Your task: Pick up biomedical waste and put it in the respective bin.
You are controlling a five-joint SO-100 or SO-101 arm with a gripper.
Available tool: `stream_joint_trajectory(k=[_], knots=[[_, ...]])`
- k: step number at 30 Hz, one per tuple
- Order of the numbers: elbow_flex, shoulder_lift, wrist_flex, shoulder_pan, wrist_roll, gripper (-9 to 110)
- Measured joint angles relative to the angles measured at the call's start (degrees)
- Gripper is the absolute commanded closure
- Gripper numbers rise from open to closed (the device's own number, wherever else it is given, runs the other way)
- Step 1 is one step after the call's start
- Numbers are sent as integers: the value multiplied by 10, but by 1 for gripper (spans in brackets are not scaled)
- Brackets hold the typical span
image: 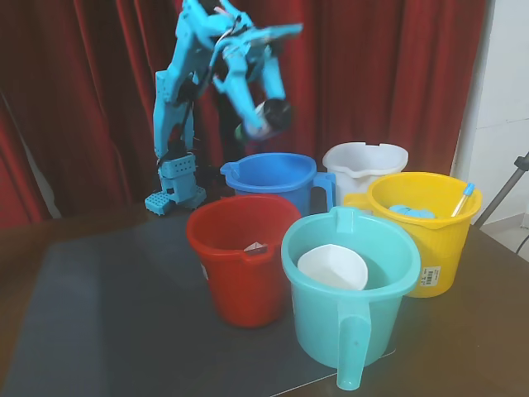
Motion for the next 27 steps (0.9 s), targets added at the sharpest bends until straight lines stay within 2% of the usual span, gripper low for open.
stream_joint_trajectory(k=[8, 14, 22, 27], knots=[[194, 149, 0, -16, 0, 102], [260, 245, 0, -17, 0, 102], [261, 202, 0, -91, 4, 102], [261, 175, 0, -128, 40, 102]])
